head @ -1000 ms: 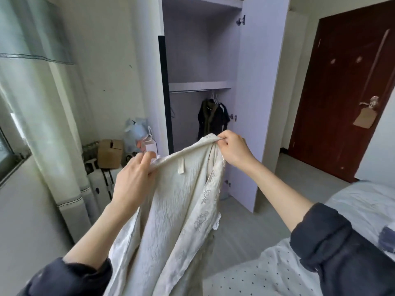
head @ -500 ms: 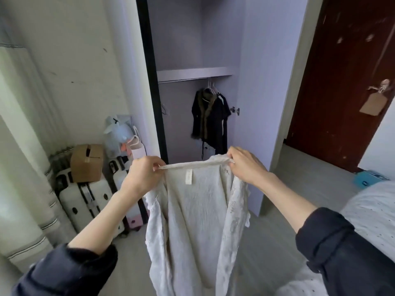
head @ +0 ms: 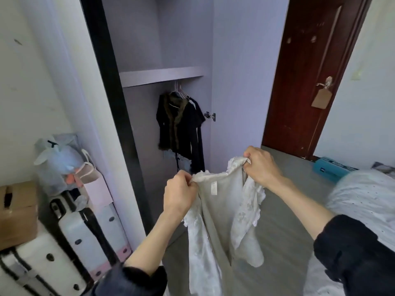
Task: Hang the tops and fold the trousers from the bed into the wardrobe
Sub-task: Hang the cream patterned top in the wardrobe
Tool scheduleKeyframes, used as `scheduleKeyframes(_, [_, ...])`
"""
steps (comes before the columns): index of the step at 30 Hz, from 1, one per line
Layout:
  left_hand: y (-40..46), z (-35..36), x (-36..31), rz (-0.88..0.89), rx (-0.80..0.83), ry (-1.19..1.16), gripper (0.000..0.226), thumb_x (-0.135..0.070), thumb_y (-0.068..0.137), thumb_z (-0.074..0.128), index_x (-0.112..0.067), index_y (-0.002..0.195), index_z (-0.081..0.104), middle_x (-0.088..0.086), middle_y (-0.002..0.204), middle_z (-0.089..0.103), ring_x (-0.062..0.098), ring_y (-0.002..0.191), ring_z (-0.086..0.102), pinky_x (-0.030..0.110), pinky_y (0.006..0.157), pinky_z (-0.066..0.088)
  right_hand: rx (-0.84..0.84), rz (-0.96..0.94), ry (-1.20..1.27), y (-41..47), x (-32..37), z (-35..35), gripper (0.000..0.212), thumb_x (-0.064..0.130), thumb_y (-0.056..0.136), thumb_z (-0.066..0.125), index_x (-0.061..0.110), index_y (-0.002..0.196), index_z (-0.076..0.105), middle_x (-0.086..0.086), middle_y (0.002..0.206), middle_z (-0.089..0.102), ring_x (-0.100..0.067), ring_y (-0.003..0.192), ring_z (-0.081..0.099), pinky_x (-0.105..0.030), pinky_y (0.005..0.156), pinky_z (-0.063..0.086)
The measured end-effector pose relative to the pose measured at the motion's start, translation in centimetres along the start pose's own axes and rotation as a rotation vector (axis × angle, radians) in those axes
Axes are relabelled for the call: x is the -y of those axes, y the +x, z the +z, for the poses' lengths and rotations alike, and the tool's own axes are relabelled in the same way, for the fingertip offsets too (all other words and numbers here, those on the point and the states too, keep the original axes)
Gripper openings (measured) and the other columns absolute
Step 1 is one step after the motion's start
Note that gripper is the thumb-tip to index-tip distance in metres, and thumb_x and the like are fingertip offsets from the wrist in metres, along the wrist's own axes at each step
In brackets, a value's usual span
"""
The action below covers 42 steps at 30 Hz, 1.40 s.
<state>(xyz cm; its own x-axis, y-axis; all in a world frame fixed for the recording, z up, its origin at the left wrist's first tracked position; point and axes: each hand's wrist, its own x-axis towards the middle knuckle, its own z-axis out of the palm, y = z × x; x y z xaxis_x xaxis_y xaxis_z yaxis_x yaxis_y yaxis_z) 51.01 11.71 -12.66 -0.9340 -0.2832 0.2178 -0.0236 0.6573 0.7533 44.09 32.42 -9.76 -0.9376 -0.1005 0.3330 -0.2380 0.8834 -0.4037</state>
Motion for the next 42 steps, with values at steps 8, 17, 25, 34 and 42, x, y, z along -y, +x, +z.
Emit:
scheduleKeyframes(8, [11.6,5.2,0.3,-0.096,-0.049,-0.117,0.011,-0.014,0.088,0.047,-0.017,0.096,0.055,-0.003,0.085,0.061,0.021,0.079,0.059,0.036,0.070,0.052,0.045,0.056,-0.058,10.1,-3.2,4.3,0.030,0.010,0.088,0.049,0.016,0.116,0.056,-0.005,0.120,0.060,-0.027,0.107,0.056,-0.032,0.082,0.045])
scheduleKeyframes(17, [25.7,7.6,2.4,-0.332,-0.229,-0.149,0.014,-0.019,0.089,0.051,-0.018,0.100,0.059,-0.001,0.092,0.060,0.023,0.088,0.056,0.037,0.079,0.049,0.270,-0.190,0.045,25.7,-3.8,10.9,0.028,0.017,0.090,0.053,0.019,0.117,0.060,0.000,0.111,0.065,-0.022,0.102,0.059,-0.026,0.075,0.043])
scheduleKeyframes(25, [34.8,5.4,7.6,-0.502,-0.349,-0.212,0.014,-0.014,0.087,0.053,-0.013,0.091,0.067,-0.001,0.083,0.062,0.024,0.091,0.057,0.034,0.081,0.047,0.564,-0.416,0.109,36.8,0.4,19.3,0.026,0.017,0.087,0.056,0.019,0.111,0.065,0.006,0.087,0.064,-0.016,0.087,0.059,-0.028,0.071,0.045])
scheduleKeyframes(34, [44.4,0.6,14.8,-0.566,-0.289,-0.254,0.012,-0.008,0.085,0.058,-0.013,0.077,0.064,0.008,0.086,0.064,0.021,0.086,0.057,0.029,0.074,0.041,0.799,-0.563,0.100,48.7,10.2,31.6,0.029,0.015,0.085,0.057,0.024,0.058,0.048,0.009,0.060,0.047,-0.008,0.063,0.046,-0.012,0.050,0.033])
scheduleKeyframes(42, [49.4,-3.7,17.7,-0.556,-0.267,-0.066,0.012,-0.011,0.084,0.060,-0.022,0.078,0.061,0.003,0.090,0.066,0.022,0.093,0.061,0.031,0.083,0.044,1.069,-0.439,0.273,54.4,19.4,38.9,0.022,-0.001,0.089,0.050,0.000,0.105,0.066,-0.006,0.075,0.063,-0.013,0.065,0.059,-0.018,0.063,0.052])
